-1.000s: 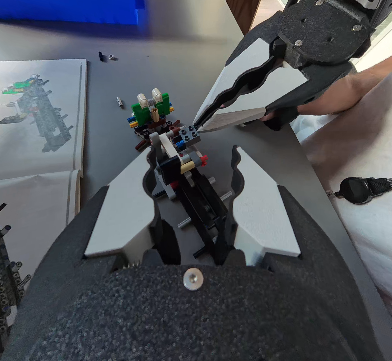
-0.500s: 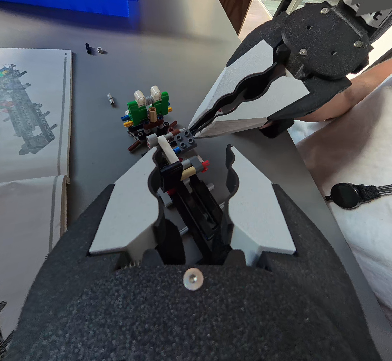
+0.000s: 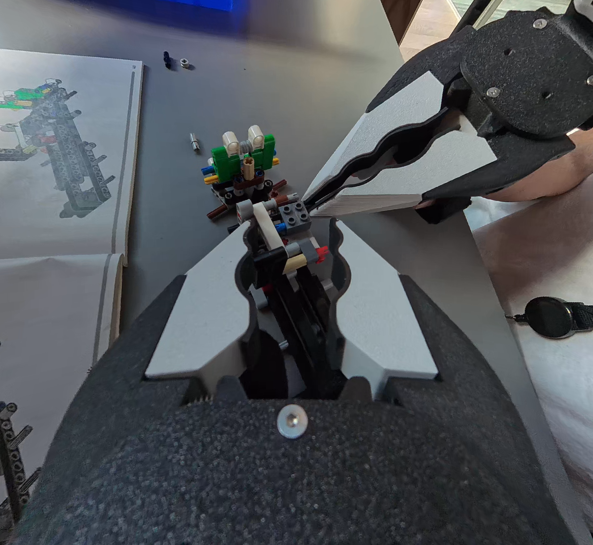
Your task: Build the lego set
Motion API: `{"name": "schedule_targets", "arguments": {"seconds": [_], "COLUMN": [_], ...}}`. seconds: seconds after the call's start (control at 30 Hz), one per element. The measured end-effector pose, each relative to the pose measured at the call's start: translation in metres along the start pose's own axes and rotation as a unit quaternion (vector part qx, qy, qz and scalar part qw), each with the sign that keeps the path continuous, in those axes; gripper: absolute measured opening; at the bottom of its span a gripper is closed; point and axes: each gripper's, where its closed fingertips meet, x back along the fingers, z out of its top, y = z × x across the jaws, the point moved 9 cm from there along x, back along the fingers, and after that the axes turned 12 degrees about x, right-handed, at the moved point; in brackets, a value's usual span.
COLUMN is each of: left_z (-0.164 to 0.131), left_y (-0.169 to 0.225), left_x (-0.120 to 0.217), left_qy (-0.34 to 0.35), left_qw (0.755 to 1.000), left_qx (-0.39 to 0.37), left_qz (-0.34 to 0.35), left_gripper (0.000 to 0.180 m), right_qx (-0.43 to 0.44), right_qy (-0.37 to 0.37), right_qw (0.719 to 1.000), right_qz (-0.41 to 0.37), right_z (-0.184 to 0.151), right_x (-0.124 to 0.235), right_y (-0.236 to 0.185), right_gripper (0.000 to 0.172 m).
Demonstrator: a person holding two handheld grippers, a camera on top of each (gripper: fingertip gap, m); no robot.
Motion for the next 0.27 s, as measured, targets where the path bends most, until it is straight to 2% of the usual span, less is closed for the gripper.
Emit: {"name": "schedule_targets", "arguments": {"seconds": [0.1,0.27], "left_z": [0.0022,0.0068], "left_y": [-0.0012,-0.0012], "left_x": [-0.0016,-0.003], "left_qy": [-0.004,-0.028], "left_qw": [1.0,0.999], "left_qx": [0.002,-0.002], "left_qz": [0.017,0.03], "left_gripper": [0.035,0.034], "right_qx": [0.008,0.039], "right_qy": [0.002,0.001], "right_qw": [1.0,0.999], "right_qz": [-0.005,-0.02], "right_z": [0.0002,0.0005], "right_x": [0.0,0.0002], "right_y": [0.0009,-0.0013], "right_gripper": [0.003,0.003]}}
